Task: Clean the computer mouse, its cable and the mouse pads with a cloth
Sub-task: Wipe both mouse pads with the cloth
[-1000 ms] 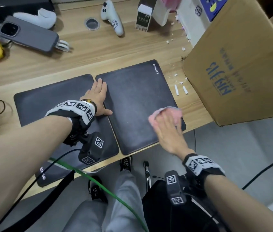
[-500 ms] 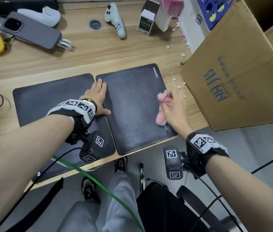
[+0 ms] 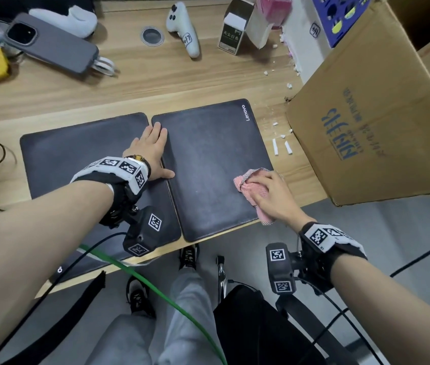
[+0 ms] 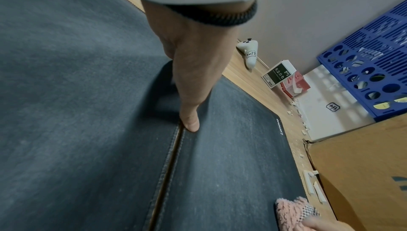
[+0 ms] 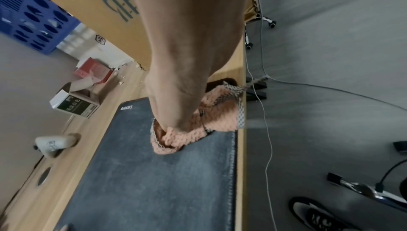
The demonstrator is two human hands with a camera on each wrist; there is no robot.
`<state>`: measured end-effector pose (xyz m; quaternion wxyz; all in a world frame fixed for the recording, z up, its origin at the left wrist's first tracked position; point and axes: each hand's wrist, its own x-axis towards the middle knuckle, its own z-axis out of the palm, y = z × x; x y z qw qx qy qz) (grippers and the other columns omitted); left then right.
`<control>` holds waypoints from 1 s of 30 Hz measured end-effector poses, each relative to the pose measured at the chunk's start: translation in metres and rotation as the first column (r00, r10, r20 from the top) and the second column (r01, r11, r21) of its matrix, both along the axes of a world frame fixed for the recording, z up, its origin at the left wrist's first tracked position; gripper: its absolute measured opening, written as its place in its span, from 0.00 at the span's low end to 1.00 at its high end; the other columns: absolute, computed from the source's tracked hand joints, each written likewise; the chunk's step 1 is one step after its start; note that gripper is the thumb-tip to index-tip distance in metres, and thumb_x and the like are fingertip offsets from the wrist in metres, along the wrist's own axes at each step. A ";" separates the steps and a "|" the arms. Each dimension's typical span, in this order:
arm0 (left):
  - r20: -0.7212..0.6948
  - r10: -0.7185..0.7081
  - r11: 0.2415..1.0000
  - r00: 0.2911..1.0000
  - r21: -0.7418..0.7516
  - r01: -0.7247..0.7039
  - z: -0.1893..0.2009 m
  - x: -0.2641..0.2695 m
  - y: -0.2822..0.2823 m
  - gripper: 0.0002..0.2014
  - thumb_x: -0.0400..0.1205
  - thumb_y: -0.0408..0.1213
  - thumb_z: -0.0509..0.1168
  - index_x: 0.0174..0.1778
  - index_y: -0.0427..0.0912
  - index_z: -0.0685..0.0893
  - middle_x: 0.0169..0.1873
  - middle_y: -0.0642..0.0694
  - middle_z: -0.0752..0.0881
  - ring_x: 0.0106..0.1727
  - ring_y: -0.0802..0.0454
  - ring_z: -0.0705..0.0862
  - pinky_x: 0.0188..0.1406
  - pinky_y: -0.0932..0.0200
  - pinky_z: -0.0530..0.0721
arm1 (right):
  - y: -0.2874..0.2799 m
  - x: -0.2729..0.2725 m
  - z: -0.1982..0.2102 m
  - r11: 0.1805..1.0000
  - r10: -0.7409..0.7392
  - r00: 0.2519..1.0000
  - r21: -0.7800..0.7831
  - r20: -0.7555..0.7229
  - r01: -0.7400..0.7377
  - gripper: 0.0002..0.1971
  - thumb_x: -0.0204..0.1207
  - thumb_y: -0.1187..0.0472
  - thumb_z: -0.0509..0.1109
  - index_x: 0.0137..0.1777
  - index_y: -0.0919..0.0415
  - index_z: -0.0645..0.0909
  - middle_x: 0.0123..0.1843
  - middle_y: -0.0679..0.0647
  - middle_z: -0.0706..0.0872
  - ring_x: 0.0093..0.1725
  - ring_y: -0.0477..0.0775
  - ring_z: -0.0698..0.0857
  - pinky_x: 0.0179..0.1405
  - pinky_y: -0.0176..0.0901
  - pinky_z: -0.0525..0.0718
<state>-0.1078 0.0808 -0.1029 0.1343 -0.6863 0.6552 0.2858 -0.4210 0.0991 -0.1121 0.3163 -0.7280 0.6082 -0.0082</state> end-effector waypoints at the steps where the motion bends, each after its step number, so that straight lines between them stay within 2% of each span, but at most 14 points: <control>1: 0.002 0.008 1.000 1.000 -0.007 -0.008 0.001 -0.001 0.002 0.54 0.75 0.55 0.72 0.85 0.42 0.41 0.84 0.46 0.37 0.85 0.47 0.39 0.81 0.46 0.51 | 0.002 0.001 0.002 1.000 -0.002 1.000 0.021 -0.006 0.002 0.15 0.75 0.58 0.72 0.61 0.52 0.84 0.60 0.56 0.79 0.64 0.58 0.78 0.67 0.46 0.71; 4: -0.007 0.063 0.998 0.998 -0.009 -0.063 0.003 -0.003 0.009 0.50 0.78 0.53 0.70 0.85 0.44 0.42 0.84 0.46 0.38 0.85 0.47 0.40 0.80 0.45 0.55 | 0.016 0.023 0.010 0.999 -0.008 0.999 0.040 -0.041 0.009 0.13 0.74 0.56 0.73 0.58 0.51 0.83 0.54 0.55 0.81 0.57 0.59 0.82 0.56 0.47 0.76; 8: -0.028 0.093 0.996 0.995 -0.013 -0.093 0.004 -0.004 0.013 0.48 0.79 0.52 0.69 0.85 0.45 0.43 0.84 0.46 0.39 0.85 0.48 0.41 0.79 0.44 0.58 | 0.038 0.088 0.019 0.965 0.246 0.965 0.118 -0.089 -0.235 0.14 0.74 0.58 0.69 0.60 0.50 0.80 0.55 0.54 0.81 0.58 0.60 0.82 0.56 0.50 0.76; 10: -0.028 0.096 0.995 0.995 -0.013 -0.097 0.004 -0.005 0.014 0.48 0.79 0.52 0.69 0.85 0.45 0.44 0.85 0.46 0.40 0.85 0.48 0.41 0.79 0.44 0.59 | 0.041 0.110 0.022 0.955 0.279 0.958 0.121 -0.061 -0.270 0.12 0.75 0.61 0.67 0.58 0.54 0.79 0.55 0.56 0.81 0.58 0.63 0.82 0.55 0.51 0.76; 12: -0.030 0.099 0.995 0.995 -0.013 -0.100 0.004 -0.005 0.014 0.48 0.79 0.52 0.69 0.85 0.45 0.44 0.85 0.46 0.40 0.85 0.48 0.41 0.79 0.44 0.59 | 0.033 0.114 0.026 0.998 0.068 0.993 -0.011 0.097 -0.067 0.09 0.75 0.64 0.64 0.55 0.58 0.77 0.53 0.58 0.80 0.54 0.65 0.81 0.51 0.53 0.76; 14: -0.032 0.103 0.995 0.994 -0.011 -0.104 0.003 -0.004 0.016 0.47 0.79 0.52 0.69 0.85 0.45 0.44 0.85 0.46 0.40 0.85 0.49 0.41 0.79 0.44 0.59 | 0.016 0.109 0.032 0.954 -0.157 0.934 -0.195 0.322 0.228 0.10 0.74 0.69 0.63 0.53 0.62 0.77 0.51 0.58 0.78 0.50 0.61 0.80 0.49 0.52 0.75; 15: -0.035 0.103 0.995 0.994 -0.010 -0.104 0.003 -0.005 0.016 0.47 0.79 0.52 0.69 0.85 0.45 0.44 0.85 0.46 0.40 0.85 0.49 0.41 0.79 0.44 0.59 | 0.008 0.106 0.035 0.912 -0.197 0.897 -0.263 0.395 0.316 0.10 0.73 0.71 0.63 0.54 0.63 0.77 0.51 0.58 0.77 0.49 0.57 0.79 0.48 0.47 0.74; 17: -0.039 0.109 0.994 0.993 -0.008 -0.110 0.004 -0.005 0.017 0.47 0.80 0.51 0.68 0.85 0.46 0.43 0.85 0.47 0.40 0.85 0.49 0.41 0.79 0.44 0.59 | -0.002 0.100 0.039 0.876 -0.186 0.874 -0.326 0.450 0.355 0.09 0.71 0.73 0.63 0.49 0.62 0.76 0.50 0.53 0.75 0.46 0.53 0.77 0.45 0.38 0.69; 19: -0.036 0.118 0.993 0.992 -0.007 -0.118 0.005 -0.006 0.017 0.47 0.80 0.51 0.68 0.85 0.46 0.43 0.85 0.48 0.40 0.85 0.50 0.41 0.78 0.43 0.60 | -0.002 0.091 0.033 0.903 -0.147 0.904 -0.319 0.400 0.288 0.12 0.69 0.75 0.63 0.43 0.57 0.73 0.48 0.50 0.74 0.45 0.50 0.75 0.43 0.34 0.64; 20: -0.038 0.123 0.992 0.992 -0.007 -0.123 0.006 -0.005 0.017 0.47 0.80 0.51 0.68 0.85 0.47 0.43 0.85 0.48 0.40 0.85 0.50 0.41 0.78 0.43 0.60 | 0.001 0.083 0.026 0.924 -0.119 0.932 -0.306 0.341 0.230 0.13 0.67 0.77 0.62 0.43 0.58 0.74 0.47 0.52 0.74 0.45 0.51 0.74 0.42 0.34 0.63; 22: -0.048 0.129 0.991 0.990 -0.009 -0.130 0.006 -0.006 0.018 0.46 0.80 0.51 0.69 0.85 0.47 0.45 0.85 0.49 0.40 0.85 0.50 0.42 0.78 0.43 0.60 | 0.010 0.063 0.011 0.952 -0.064 0.984 -0.285 0.167 0.111 0.14 0.66 0.79 0.60 0.45 0.61 0.76 0.49 0.57 0.76 0.46 0.60 0.76 0.41 0.37 0.61; 24: -0.056 0.133 0.991 0.990 -0.013 -0.134 0.007 -0.006 0.019 0.46 0.79 0.51 0.69 0.85 0.47 0.46 0.85 0.49 0.41 0.85 0.49 0.43 0.78 0.43 0.61 | 0.015 0.047 0.004 0.967 -0.039 0.997 -0.248 0.059 0.052 0.15 0.66 0.80 0.59 0.45 0.61 0.76 0.49 0.57 0.76 0.47 0.63 0.75 0.40 0.37 0.59; 26: -0.059 0.149 0.988 0.987 -0.023 -0.151 0.008 -0.007 0.020 0.46 0.79 0.51 0.70 0.84 0.45 0.46 0.85 0.48 0.41 0.85 0.47 0.45 0.77 0.44 0.61 | 0.019 0.039 0.006 0.979 0.017 1.000 -0.206 0.006 -0.015 0.14 0.68 0.79 0.60 0.46 0.63 0.79 0.52 0.58 0.79 0.48 0.59 0.73 0.40 0.37 0.58; 30: -0.047 0.186 0.982 0.981 -0.017 -0.187 0.003 -0.005 0.021 0.52 0.78 0.53 0.70 0.84 0.40 0.39 0.84 0.46 0.37 0.85 0.47 0.41 0.80 0.46 0.55 | 0.023 0.041 0.011 0.988 0.152 0.988 -0.037 0.007 -0.151 0.06 0.73 0.68 0.63 0.43 0.58 0.81 0.53 0.55 0.79 0.53 0.60 0.73 0.51 0.42 0.68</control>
